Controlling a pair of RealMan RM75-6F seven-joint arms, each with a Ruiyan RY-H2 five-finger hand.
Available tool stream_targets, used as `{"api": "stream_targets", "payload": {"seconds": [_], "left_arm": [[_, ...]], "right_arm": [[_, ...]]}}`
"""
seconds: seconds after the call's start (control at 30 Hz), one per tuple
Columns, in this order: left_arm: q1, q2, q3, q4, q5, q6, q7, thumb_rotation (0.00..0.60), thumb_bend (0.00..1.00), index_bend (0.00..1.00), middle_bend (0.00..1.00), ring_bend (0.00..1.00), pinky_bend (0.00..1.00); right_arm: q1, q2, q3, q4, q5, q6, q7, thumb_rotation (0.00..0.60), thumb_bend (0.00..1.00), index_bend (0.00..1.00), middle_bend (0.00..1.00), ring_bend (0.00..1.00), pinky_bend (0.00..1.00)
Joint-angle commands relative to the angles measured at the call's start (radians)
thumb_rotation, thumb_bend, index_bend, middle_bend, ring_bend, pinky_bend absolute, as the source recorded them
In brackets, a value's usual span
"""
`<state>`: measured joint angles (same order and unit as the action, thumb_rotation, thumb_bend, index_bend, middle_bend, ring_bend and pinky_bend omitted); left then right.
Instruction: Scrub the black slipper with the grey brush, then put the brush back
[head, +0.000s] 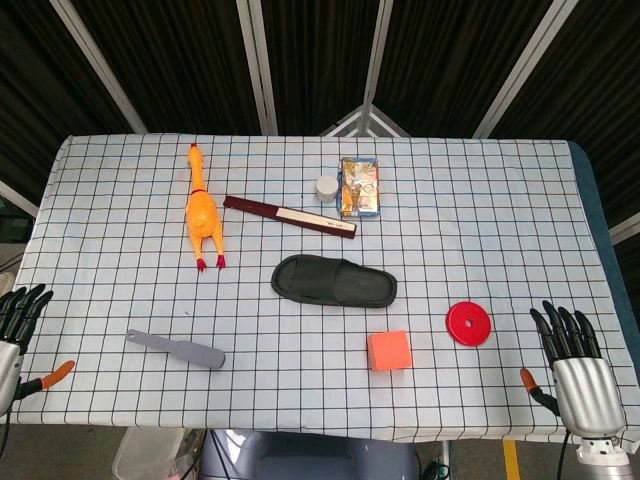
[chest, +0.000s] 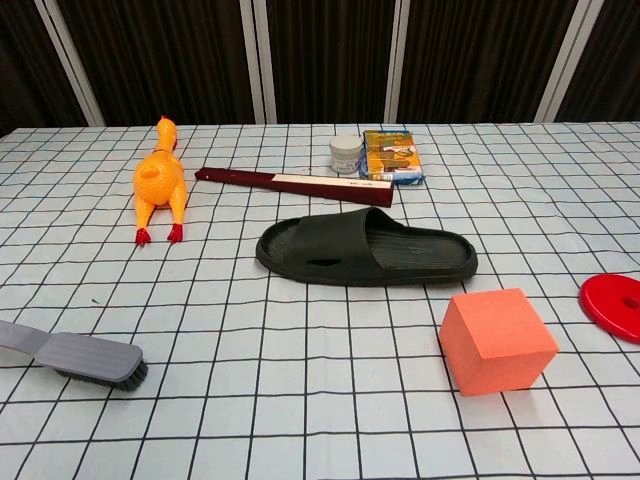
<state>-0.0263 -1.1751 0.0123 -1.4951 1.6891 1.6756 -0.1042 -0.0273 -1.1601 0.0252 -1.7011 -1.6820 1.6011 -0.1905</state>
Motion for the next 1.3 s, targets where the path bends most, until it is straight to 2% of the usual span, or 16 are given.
{"api": "stream_targets", "payload": {"seconds": [0.03,0.17,0.23,0.3,0.37,0.47,0.57,0.87,1.1,1.3], "left_arm": [[-0.006,-0.009,0.013,-0.002,0.012,-0.020,0.027,0.600,0.02,0.00,0.04,0.01,0.04],[-0.015,-0.008,0.027,-0.017,0.003,-0.070,0.066,0.600,0.03,0.00,0.05,0.01,0.04],[-0.033,-0.001,0.044,-0.043,-0.015,-0.144,0.102,0.600,0.03,0.01,0.10,0.04,0.08],[-0.052,0.002,0.051,-0.063,-0.024,-0.198,0.131,0.600,0.05,0.08,0.19,0.12,0.16],[-0.071,-0.006,0.051,-0.072,-0.016,-0.227,0.142,0.600,0.10,0.20,0.34,0.24,0.30],[-0.090,-0.060,0.026,-0.056,-0.001,-0.217,0.157,0.600,0.14,0.28,0.43,0.33,0.38],[-0.100,-0.139,0.000,-0.013,-0.008,-0.215,0.237,0.600,0.14,0.28,0.42,0.33,0.38],[-0.156,-0.274,-0.012,-0.002,-0.056,-0.337,0.415,0.600,0.14,0.26,0.39,0.33,0.38],[-0.195,-0.345,-0.006,0.001,-0.075,-0.416,0.508,0.600,0.15,0.28,0.41,0.33,0.38],[-0.208,-0.357,0.002,-0.036,-0.070,-0.428,0.557,0.600,0.23,0.29,0.42,0.35,0.38]], "right_arm": [[0.001,-0.002,0.001,-0.001,0.003,-0.001,-0.005,0.600,0.35,0.00,0.00,0.00,0.00],[0.002,0.002,0.000,-0.009,-0.001,0.003,-0.001,0.600,0.34,0.00,0.00,0.00,0.00],[0.001,0.007,-0.002,-0.011,-0.006,0.007,0.004,0.600,0.35,0.00,0.00,0.00,0.00],[-0.001,0.012,-0.005,-0.013,-0.002,0.005,0.012,0.600,0.35,0.00,0.00,0.00,0.00],[0.001,0.017,-0.004,-0.013,0.007,0.000,0.020,0.600,0.34,0.00,0.00,0.00,0.00],[0.010,0.019,0.004,-0.005,0.012,-0.006,0.046,0.600,0.34,0.00,0.00,0.00,0.00],[0.018,0.020,0.005,0.004,0.004,-0.007,0.070,0.600,0.34,0.00,0.00,0.00,0.00],[0.022,0.048,0.004,0.012,0.017,-0.011,0.142,0.600,0.34,0.00,0.00,0.00,0.00],[0.031,0.063,0.003,0.014,0.026,-0.027,0.168,0.600,0.34,0.00,0.00,0.00,0.00],[0.034,0.069,-0.001,0.012,0.026,-0.032,0.173,0.600,0.34,0.00,0.00,0.00,0.00]]}}
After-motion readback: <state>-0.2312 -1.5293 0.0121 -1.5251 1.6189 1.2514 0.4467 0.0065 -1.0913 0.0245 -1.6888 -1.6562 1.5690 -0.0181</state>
